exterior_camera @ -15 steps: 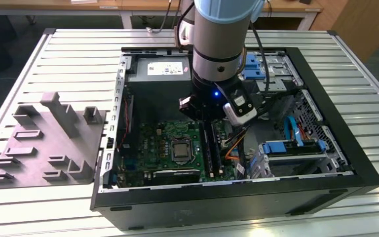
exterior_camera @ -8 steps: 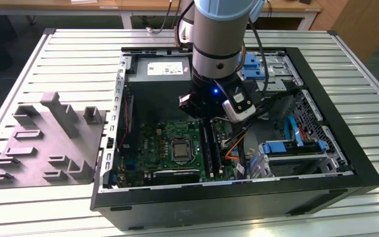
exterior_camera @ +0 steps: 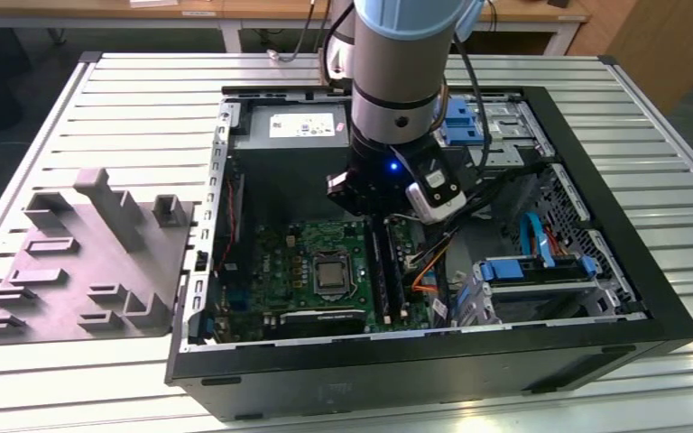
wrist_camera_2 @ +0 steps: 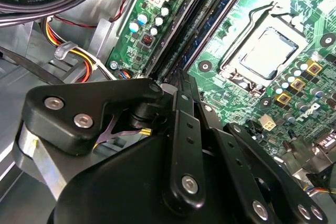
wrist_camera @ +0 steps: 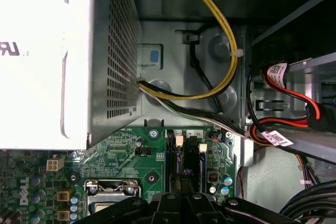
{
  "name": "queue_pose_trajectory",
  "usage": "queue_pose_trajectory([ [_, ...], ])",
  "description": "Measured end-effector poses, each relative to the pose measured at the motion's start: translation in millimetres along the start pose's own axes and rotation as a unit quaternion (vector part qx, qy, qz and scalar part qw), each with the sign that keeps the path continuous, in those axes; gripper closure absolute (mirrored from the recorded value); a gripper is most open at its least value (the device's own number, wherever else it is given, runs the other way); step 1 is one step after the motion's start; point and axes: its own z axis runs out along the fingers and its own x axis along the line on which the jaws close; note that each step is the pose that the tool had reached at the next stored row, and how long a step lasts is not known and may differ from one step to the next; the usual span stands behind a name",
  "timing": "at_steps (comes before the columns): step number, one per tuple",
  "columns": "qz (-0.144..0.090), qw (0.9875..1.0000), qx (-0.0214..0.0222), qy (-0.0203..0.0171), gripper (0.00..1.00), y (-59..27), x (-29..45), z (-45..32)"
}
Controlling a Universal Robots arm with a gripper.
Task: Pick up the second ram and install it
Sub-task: 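Press down the second ram until it locks into place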
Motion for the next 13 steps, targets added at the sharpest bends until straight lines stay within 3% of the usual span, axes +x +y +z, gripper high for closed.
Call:
queue_pose_trajectory([
  [2,0.0,1.0,-0.0002,0.0,0.9,0.0,0.0,0.1],
  [5,0.0,1.0,-0.0056,-0.0002,0.9,0.1,0.1,0.2],
  [13,0.0,1.0,-0.0054,0.0,0.9,-0.1,0.1,3.9],
])
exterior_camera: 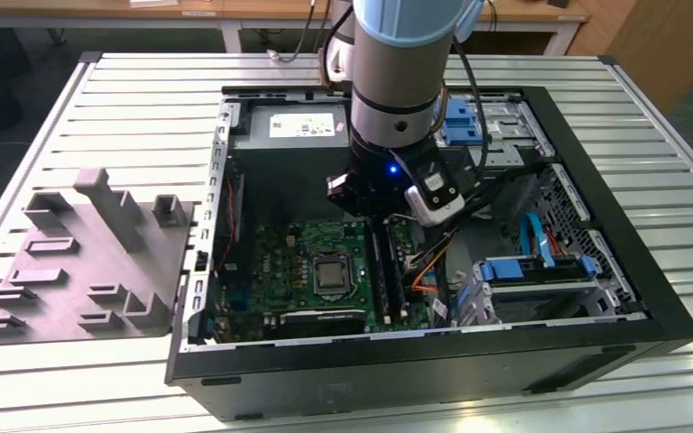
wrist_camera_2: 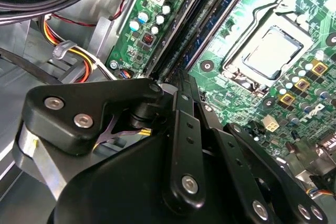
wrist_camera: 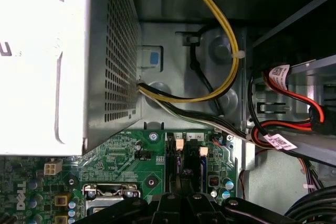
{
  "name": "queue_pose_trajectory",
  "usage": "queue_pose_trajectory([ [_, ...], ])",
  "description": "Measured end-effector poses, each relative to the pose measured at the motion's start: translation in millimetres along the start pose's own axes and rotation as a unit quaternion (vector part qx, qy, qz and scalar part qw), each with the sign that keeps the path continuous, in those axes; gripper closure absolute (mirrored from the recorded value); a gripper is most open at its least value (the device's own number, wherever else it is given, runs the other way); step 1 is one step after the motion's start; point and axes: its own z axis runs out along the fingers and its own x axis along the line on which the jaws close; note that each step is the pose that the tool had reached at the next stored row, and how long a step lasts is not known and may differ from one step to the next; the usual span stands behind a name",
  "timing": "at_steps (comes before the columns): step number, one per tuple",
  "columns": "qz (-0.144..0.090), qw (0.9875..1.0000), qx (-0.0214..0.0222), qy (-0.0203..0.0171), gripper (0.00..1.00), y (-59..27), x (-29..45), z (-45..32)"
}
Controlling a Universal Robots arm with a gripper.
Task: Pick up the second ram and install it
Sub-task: 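Press down the second ram until it locks into place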
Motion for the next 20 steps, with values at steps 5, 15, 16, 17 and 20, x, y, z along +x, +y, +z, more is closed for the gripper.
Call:
queue_pose_trajectory([
  [5,0.0,1.0,-0.0001,0.0,0.9,-0.1,0.1,2.7],
  [15,0.0,1.0,-0.0004,0.0,0.9,-0.2,0.2,4.6],
  [16,0.0,1.0,-0.0004,0.0,0.9,-0.2,0.2,4.7],
  [17,0.0,1.0,-0.0005,0.0,0.9,-0.2,0.2,4.8],
  [20,0.0,1.0,-0.0007,0.0,0.9,-0.2,0.2,5.4],
])
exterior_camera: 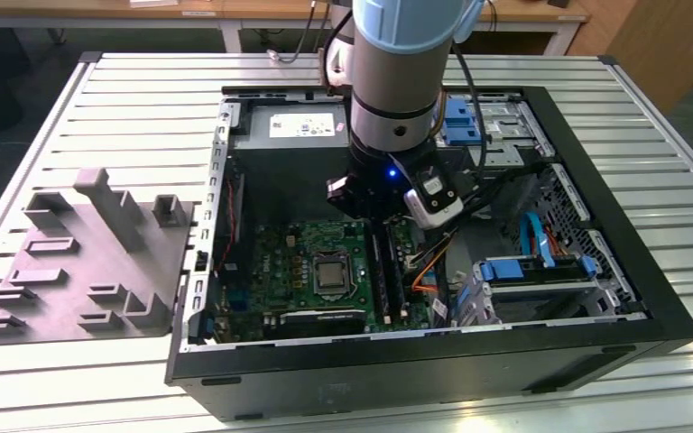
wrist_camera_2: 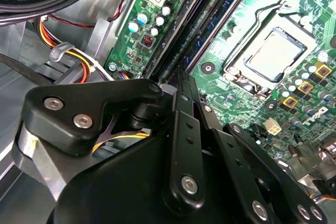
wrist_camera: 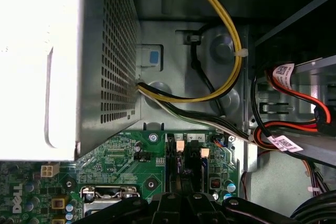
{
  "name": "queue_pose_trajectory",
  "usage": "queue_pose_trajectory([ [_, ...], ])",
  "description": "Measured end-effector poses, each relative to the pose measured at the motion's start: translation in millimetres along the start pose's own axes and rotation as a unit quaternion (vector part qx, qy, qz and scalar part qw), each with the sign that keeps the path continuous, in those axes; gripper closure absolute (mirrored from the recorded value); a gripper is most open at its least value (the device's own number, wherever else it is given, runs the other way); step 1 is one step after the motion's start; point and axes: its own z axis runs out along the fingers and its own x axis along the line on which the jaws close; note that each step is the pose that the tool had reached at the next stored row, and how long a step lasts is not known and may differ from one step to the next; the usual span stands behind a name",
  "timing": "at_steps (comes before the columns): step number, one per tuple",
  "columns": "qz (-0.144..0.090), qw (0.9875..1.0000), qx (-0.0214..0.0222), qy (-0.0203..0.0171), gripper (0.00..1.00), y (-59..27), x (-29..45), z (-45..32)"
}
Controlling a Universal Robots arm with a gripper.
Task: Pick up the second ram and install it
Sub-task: 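Press down the second ram until it locks into place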
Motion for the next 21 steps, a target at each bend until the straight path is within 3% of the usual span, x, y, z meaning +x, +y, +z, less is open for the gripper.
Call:
queue_pose_trajectory([
  [21,0.0,1.0,-0.0001,0.0,0.9,-0.1,0.1,2.5],
])
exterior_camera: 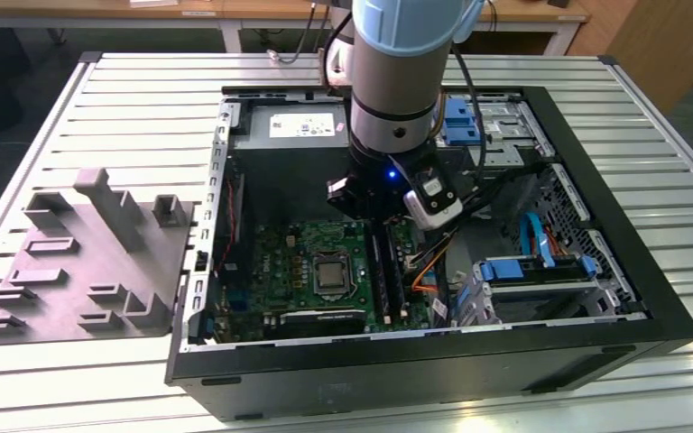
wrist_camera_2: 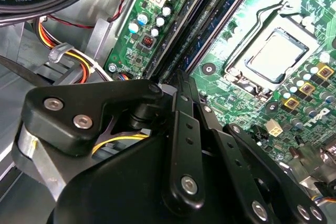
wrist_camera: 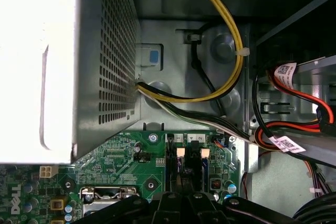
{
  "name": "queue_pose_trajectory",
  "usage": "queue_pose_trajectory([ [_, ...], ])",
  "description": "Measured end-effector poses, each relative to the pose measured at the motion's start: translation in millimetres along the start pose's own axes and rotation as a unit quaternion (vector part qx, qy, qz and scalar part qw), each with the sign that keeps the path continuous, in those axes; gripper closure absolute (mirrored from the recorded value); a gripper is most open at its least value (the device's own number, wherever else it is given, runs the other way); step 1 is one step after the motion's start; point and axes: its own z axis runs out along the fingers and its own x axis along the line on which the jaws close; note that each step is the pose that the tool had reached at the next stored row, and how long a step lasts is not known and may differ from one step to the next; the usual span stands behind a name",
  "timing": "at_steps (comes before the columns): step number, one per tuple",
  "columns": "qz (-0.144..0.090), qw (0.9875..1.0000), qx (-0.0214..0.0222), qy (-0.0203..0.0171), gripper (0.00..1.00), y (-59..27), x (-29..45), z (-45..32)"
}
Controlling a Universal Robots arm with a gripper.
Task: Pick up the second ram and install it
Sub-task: 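Press down the second ram until it locks into place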
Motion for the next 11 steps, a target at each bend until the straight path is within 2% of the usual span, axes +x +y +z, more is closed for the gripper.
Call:
queue_pose_trajectory([
  [2,0.0,1.0,-0.0004,-0.0002,0.9,0.1,-0.1,-1.1],
  [7,0.0,1.0,-0.0001,0.0,0.9,0.6,-0.4,-13.2],
  [11,0.0,1.0,0.0,0.0,0.9,0.2,-0.4,-13.5],
])
